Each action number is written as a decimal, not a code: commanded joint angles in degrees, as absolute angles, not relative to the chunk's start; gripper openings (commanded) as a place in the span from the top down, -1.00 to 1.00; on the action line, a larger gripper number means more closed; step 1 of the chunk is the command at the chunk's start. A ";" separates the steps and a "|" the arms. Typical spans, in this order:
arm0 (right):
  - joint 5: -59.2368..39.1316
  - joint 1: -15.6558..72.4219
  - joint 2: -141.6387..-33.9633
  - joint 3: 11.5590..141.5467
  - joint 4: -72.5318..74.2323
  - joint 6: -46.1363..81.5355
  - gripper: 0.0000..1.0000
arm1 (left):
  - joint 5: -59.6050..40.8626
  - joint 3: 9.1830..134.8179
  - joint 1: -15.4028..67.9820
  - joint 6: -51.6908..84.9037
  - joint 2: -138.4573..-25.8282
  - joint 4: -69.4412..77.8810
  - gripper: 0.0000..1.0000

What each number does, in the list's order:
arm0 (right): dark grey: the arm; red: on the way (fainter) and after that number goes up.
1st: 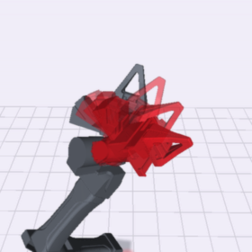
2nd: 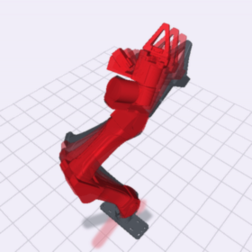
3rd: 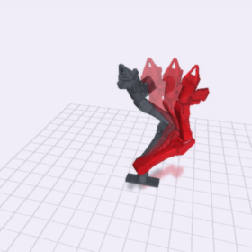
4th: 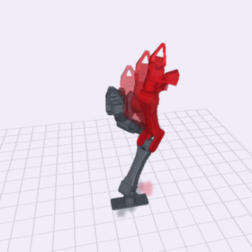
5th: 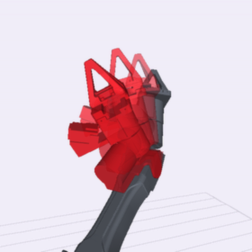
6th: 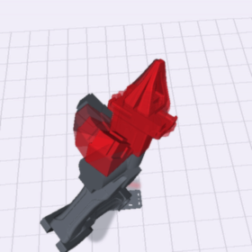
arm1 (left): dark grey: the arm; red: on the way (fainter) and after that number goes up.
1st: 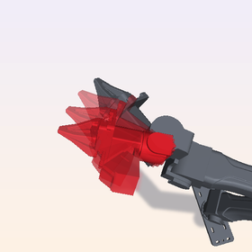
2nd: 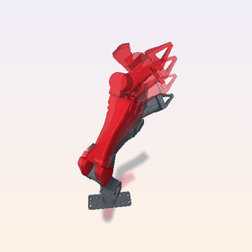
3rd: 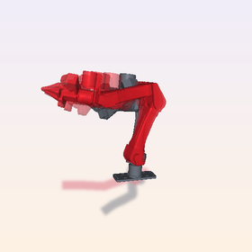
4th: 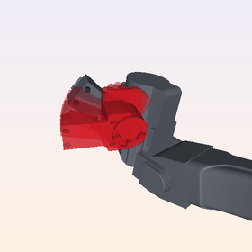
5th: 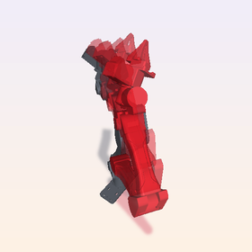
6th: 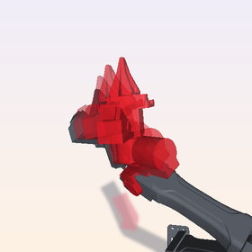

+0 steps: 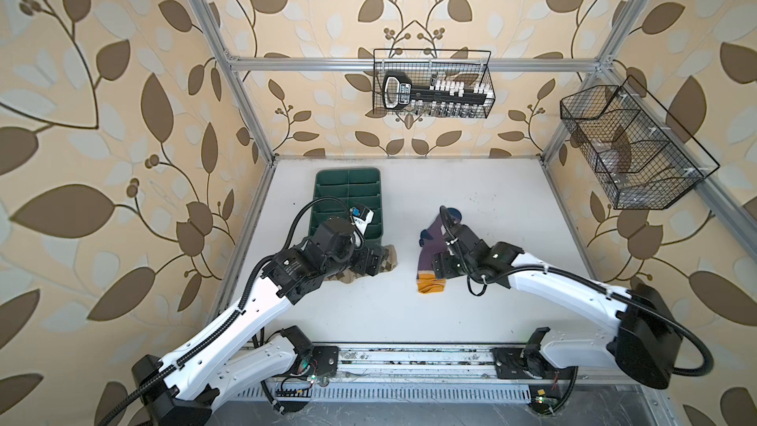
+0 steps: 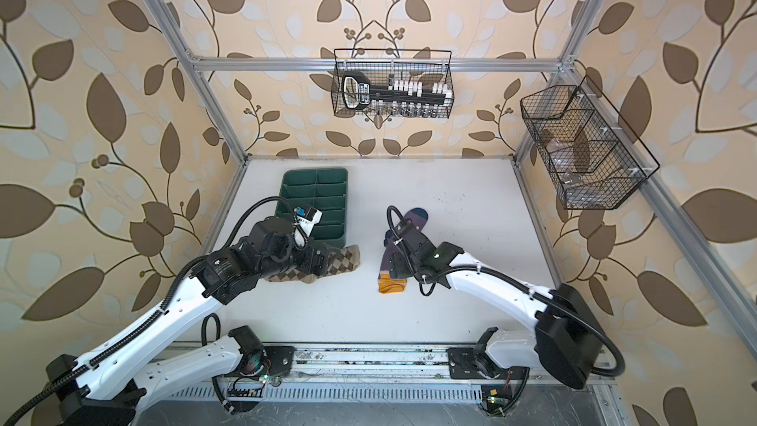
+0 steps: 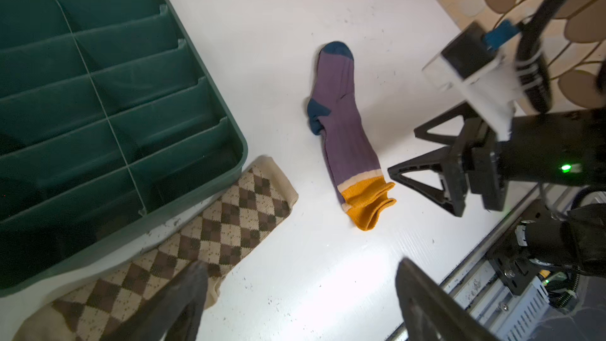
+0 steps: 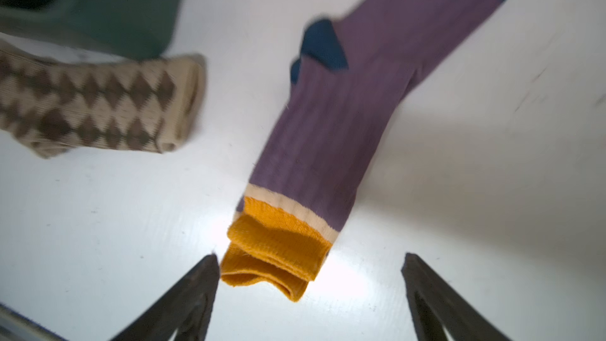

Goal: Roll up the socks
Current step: 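Grasp the purple sock's cuff with the right gripper and straighten it lengthwise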

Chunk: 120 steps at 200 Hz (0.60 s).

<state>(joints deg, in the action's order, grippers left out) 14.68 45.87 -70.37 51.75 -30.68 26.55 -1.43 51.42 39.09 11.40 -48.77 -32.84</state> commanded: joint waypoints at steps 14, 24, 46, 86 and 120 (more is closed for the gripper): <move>27.89 55.08 -60.68 49.04 -31.76 1.80 -0.69 | -4.53 44.17 39.64 5.28 -39.57 -21.48 -0.81; 26.75 58.87 -57.94 45.90 -29.39 -7.62 -0.64 | -6.95 41.98 39.70 3.73 -36.49 -19.11 -0.78; 22.47 66.15 -54.32 39.37 -27.38 -26.75 -0.60 | -14.55 34.38 39.99 0.32 -27.13 -10.52 -0.75; 22.06 62.89 -64.64 36.86 -23.15 -37.74 -0.40 | -16.17 29.68 40.31 -3.95 -20.62 -8.64 -0.76; 20.88 60.74 -73.61 36.47 -14.66 -41.55 -0.40 | -16.09 30.21 41.20 -2.22 -25.16 -8.05 -0.70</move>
<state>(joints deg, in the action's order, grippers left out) 22.41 61.82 -69.60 37.04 -22.28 -33.78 -14.26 29.89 40.25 -1.34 -22.06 -11.66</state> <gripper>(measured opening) 0.701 0.864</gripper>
